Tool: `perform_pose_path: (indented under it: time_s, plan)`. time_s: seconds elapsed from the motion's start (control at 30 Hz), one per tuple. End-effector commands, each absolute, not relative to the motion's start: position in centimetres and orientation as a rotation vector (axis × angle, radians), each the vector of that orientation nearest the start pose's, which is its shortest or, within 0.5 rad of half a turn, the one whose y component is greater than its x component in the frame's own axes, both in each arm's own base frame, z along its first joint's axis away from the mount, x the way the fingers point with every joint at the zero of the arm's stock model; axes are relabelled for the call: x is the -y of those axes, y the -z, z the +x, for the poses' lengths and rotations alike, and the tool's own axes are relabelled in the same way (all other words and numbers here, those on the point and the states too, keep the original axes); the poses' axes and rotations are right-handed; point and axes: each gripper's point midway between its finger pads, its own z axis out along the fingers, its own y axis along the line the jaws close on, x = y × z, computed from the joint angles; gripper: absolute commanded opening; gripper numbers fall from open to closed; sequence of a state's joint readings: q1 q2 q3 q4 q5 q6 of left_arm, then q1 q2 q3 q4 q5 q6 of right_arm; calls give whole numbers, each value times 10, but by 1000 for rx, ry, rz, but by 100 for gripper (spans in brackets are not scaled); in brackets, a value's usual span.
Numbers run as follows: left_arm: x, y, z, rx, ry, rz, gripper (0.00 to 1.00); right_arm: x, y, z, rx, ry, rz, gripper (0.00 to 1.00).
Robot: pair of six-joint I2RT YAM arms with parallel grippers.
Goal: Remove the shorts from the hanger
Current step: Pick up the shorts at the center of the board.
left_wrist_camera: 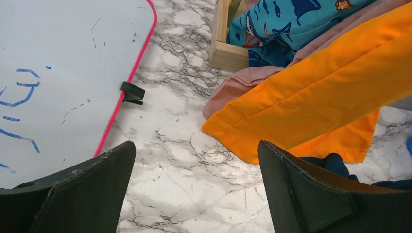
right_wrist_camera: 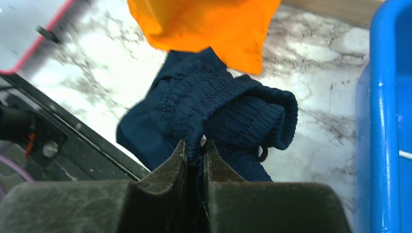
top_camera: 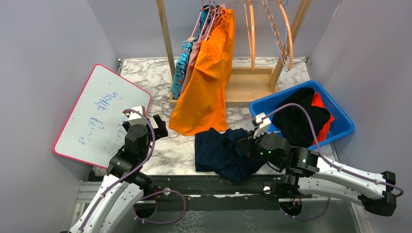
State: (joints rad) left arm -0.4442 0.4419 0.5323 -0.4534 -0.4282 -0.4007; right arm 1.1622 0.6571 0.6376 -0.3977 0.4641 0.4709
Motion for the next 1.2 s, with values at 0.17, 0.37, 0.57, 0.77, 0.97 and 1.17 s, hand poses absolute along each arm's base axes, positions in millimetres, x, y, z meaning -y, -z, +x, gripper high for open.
perform_pose_path:
  time_s: [0.17,0.37,0.57,0.77,0.97,1.17]
  plan:
    - [49,-193,236,-1871,180,-236,99,-251,-135,144,-2262,-530,-548,23]
    - [49,-193,236,-1871,182,-234,99,-272,-87,135,-2464,-458,-598,44]
    - [50,-193,236,-1869,186,-232,99,-251,-88,143,-2539,-252,-475,76]
    - [50,-192,236,-1873,186,-230,99,-238,-90,142,-2560,-217,-334,92]
    - [51,-192,236,-1873,186,-230,99,-255,-70,141,-2589,-302,-212,99]
    - [49,-192,236,-1873,181,-232,99,-259,-21,152,-2611,-168,-123,99]
